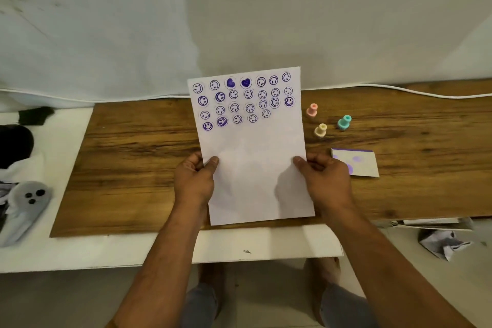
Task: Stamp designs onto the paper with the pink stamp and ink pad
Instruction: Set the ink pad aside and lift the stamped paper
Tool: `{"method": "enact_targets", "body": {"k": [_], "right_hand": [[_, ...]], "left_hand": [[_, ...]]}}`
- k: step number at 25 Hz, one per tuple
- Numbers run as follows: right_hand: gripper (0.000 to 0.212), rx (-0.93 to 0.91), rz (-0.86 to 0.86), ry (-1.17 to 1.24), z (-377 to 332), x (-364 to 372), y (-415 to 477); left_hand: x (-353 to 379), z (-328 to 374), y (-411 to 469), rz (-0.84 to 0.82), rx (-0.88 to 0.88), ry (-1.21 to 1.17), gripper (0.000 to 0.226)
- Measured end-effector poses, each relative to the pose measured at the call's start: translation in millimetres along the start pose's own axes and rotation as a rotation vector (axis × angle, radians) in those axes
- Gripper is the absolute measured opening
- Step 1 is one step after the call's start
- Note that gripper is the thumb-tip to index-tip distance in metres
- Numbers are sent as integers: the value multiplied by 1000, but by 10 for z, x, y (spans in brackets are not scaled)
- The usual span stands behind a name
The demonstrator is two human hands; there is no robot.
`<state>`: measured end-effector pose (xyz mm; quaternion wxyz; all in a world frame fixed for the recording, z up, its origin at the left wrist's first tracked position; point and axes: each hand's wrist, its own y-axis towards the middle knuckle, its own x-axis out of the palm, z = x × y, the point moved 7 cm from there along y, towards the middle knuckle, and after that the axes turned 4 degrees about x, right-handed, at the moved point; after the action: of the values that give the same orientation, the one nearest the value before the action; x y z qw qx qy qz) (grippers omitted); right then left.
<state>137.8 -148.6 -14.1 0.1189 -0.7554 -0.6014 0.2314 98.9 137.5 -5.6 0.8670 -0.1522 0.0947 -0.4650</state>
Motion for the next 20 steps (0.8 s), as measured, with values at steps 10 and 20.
{"method": "enact_targets", "body": {"k": [10, 20], "right_hand": [[11, -5, -48, 112, 21, 15, 24], [6, -45, -86, 92, 2, 44, 54]], "left_hand": [[-8, 16, 4, 42, 8, 68, 22], [12, 36, 19, 39, 52, 80, 16]]}}
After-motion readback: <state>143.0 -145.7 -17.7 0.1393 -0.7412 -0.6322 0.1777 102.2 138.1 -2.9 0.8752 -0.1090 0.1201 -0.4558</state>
